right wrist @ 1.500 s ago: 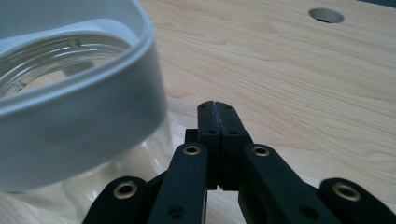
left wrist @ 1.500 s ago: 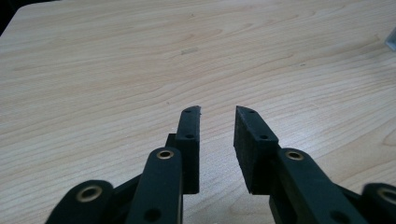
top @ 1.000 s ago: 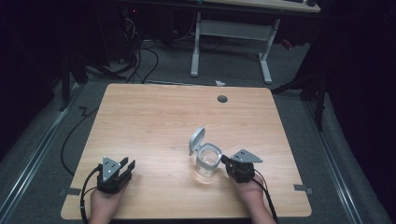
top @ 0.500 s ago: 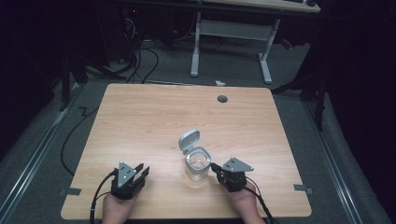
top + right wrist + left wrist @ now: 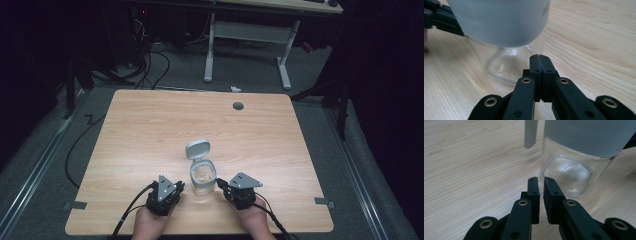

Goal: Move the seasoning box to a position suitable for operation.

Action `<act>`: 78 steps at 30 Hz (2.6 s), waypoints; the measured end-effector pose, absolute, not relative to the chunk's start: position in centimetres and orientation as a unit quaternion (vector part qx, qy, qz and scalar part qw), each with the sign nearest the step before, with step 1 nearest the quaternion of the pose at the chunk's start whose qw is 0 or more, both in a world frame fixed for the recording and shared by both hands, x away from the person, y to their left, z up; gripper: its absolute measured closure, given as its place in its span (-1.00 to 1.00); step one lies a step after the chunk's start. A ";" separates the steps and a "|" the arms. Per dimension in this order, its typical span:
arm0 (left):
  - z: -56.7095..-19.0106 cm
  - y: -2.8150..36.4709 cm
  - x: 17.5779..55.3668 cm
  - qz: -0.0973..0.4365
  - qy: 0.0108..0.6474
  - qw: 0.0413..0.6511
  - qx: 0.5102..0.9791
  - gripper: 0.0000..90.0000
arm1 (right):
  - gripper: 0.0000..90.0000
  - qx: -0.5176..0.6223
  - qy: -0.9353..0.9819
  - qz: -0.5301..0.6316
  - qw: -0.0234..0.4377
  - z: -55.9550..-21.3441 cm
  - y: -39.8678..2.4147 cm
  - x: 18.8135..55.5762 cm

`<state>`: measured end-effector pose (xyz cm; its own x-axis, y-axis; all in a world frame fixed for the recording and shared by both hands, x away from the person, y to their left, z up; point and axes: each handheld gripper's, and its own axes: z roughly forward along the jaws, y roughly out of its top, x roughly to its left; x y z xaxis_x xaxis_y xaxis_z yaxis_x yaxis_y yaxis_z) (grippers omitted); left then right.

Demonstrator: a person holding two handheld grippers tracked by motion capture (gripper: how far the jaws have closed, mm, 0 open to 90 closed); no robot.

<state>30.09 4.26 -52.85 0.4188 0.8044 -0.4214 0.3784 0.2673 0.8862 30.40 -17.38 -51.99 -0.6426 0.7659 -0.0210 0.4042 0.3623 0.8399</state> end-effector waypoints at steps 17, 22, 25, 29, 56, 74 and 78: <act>-52.9 3.1 32.9 0.176 0.521 0.607 0.574 0.97 | 1.00 0.370 0.800 0.424 0.208 -52.3 -17.2 30.3; -52.5 6.3 32.0 0.184 0.543 0.611 0.546 0.95 | 1.00 0.391 0.785 0.428 0.219 -51.9 -19.4 30.4; -52.5 6.4 31.0 0.178 0.541 0.613 0.547 0.95 | 0.99 0.397 0.778 0.433 0.223 -51.6 -20.0 30.7; -52.6 5.0 28.9 0.157 0.527 0.622 0.557 0.96 | 1.00 0.407 0.760 0.449 0.234 -50.6 -20.3 31.4; -53.1 1.1 28.6 0.136 0.508 0.625 0.576 0.99 | 1.00 0.409 0.707 0.508 0.273 -42.9 -16.8 38.8; -53.1 0.9 28.6 0.133 0.502 0.628 0.580 0.97 | 1.00 0.401 0.708 0.521 0.259 -41.7 -15.4 39.5; -53.1 0.8 28.6 0.133 0.501 0.626 0.583 0.97 | 1.00 0.399 0.709 0.522 0.257 -41.7 -15.1 39.5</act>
